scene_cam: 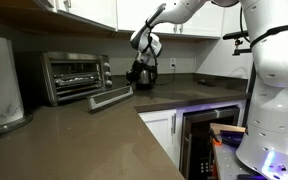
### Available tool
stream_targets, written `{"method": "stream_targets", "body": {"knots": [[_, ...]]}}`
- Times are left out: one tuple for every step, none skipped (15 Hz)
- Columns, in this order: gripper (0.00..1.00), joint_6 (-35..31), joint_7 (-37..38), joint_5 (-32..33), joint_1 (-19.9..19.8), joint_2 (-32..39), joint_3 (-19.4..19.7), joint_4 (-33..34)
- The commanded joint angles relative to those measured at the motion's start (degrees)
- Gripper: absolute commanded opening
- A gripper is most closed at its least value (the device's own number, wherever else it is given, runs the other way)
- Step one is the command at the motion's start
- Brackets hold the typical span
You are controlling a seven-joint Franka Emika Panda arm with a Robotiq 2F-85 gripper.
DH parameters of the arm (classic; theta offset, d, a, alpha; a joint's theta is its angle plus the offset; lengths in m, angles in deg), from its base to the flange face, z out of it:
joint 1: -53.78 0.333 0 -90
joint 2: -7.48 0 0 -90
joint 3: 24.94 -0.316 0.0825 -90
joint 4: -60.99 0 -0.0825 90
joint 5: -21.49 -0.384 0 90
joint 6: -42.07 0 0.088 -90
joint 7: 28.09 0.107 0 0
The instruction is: Close the oven door.
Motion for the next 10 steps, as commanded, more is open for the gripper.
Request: {"method": "stream_targets", "body": {"knots": [[0.0,8.6,1.4,2.8,-0.2,0.1,0.9,2.5],[0.0,10.2,1.8,3.4,-0.1,0.5,1.3,3.4],[0.0,11.6,2.0,4.1,-0.1,0.9,1.6,4.2],[0.0,12.7,2.6,5.2,0.1,1.3,2.0,5.0],[0.0,13.9,2.7,5.7,0.0,1.8,2.0,5.9],[0.0,15.4,2.4,5.6,-0.4,2.1,1.8,6.8],[0.0,16.5,2.0,5.3,-0.7,2.5,1.6,7.5],[0.0,17.7,1.2,4.3,-1.3,2.7,1.3,8.3],[0.0,18.9,0.8,3.7,-1.8,3.0,1.2,9.0],[0.0,20.2,0.2,2.5,-2.4,3.1,0.9,9.7]]}}
